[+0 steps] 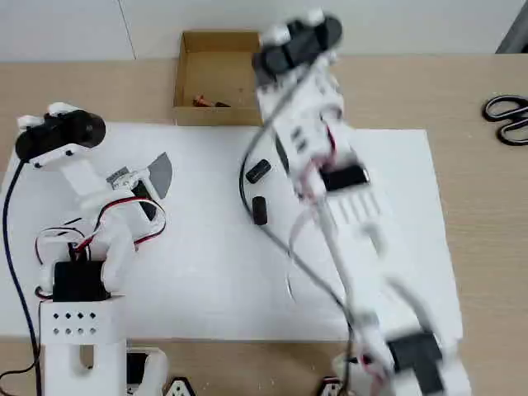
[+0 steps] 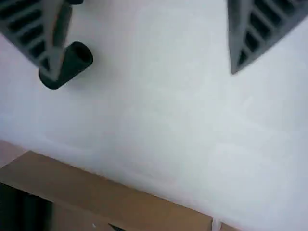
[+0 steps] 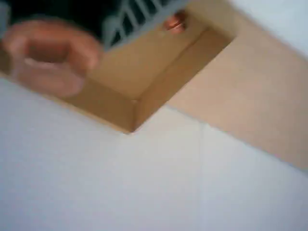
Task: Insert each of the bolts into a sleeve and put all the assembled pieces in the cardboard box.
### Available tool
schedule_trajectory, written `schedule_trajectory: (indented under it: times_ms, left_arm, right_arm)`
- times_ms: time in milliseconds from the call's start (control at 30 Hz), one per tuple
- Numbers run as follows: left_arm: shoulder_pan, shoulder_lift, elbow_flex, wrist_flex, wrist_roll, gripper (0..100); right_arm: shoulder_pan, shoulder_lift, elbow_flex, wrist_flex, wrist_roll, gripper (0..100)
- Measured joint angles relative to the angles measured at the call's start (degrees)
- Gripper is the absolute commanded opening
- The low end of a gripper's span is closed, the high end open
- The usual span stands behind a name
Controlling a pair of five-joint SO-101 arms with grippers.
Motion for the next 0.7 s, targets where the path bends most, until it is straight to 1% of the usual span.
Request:
schedule_trajectory:
  times_ms: [167,367,533,700]
  left_arm:
    - [0.0,0.0,0.0,0.0,0.0,22]
    - [0.0,0.0,0.0,1.8,0.0,22]
    - [0.0,0.0,0.0,2.2,0.0,22]
    - [0.0,0.0,0.0,2.2,0.0,22]
  right_arm:
    - [1.4,27.4,-22.5,-1.0,0.0,0.4]
    - [1.2,52.0,-44.1,-1.0,0.0,0.4]
    - [1.2,65.6,-58.0,-1.0,0.0,0.4]
    - [1.2,73.2,-66.6,-1.0,0.0,0.4]
